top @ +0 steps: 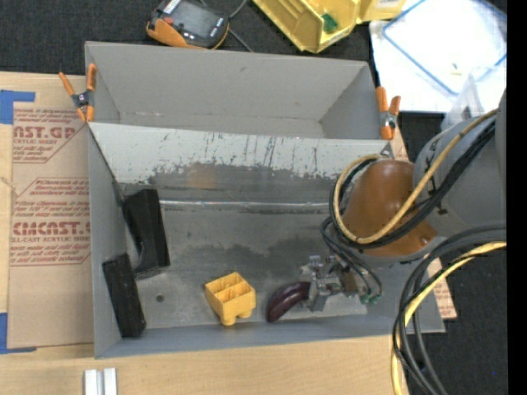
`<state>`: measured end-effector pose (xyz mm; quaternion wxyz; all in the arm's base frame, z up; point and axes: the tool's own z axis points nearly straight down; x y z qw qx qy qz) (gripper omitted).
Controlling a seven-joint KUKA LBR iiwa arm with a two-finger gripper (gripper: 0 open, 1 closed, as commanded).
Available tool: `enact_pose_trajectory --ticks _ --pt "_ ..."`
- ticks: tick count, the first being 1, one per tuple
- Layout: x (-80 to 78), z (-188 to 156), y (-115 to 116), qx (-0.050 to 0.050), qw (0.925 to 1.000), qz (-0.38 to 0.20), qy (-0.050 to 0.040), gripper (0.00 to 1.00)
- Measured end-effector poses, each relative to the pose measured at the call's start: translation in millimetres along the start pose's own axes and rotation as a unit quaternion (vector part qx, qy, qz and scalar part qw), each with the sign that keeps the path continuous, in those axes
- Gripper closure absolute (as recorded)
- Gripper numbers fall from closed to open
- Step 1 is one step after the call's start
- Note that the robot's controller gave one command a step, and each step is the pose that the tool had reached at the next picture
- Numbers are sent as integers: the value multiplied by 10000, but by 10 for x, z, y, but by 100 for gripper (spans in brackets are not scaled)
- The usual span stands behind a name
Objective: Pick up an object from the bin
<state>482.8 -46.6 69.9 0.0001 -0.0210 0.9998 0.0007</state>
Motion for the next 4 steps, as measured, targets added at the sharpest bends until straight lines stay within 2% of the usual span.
enact_pose_trajectory --ticks 1,4 --pt "7 -50 3 -2 10000 -1 11 100" --pt "5 -502 13 -2 10000 -6 7 100"
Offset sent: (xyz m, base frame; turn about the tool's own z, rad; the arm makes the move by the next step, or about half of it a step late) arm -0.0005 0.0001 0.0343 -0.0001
